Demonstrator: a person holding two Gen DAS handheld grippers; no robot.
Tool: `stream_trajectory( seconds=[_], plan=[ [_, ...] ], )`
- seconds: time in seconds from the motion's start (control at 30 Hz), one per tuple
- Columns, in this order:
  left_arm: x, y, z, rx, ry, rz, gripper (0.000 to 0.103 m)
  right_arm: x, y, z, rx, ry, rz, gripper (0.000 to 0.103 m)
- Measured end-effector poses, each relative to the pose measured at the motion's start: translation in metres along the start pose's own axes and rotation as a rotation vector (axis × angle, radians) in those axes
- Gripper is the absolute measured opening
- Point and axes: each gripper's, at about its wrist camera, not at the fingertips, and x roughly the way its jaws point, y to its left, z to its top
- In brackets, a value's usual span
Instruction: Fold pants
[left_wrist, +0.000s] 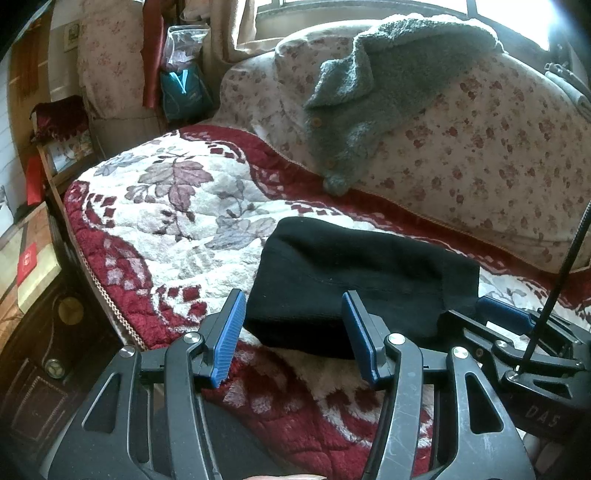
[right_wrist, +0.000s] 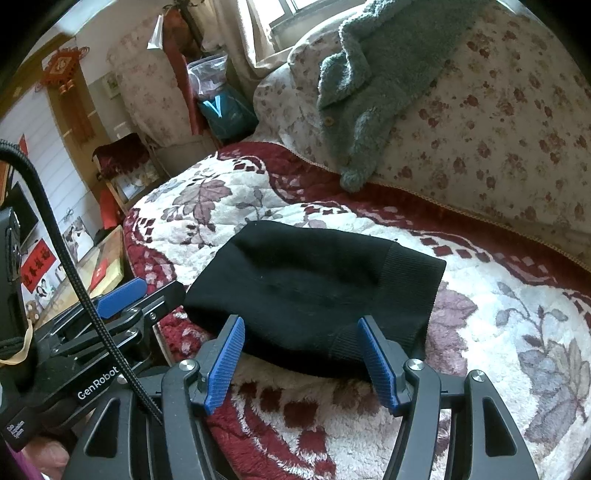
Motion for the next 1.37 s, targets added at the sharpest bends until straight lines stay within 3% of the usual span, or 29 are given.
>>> stream_trajectory(
  seconds=[0.73, 0.93, 1.1, 1.37],
  plan=[
    [0.009, 0.006, 0.001, 0.000, 0.010, -0.002, 0.054, 0.011, 0.000, 0.002, -0.002, 0.022, 0.001, 0.062],
    [0.008, 0.004, 0.002, 0.037, -0.037, 0.017, 0.054, 0.013, -0.001, 0.003, 0.005, 0.021, 0.007, 0.062],
    [-0.010, -0.013, 0.004, 0.091, -0.101, 0.009, 0.054, 0.002, -0.012, 0.004, 0.033, -0.010, 0.004, 0.062],
    [-0.026, -0.049, 0.010, 0.147, -0.088, -0.074, 0.054, -0.041, -0.049, 0.001, 0.096, -0.075, -0.036, 0.062]
  ],
)
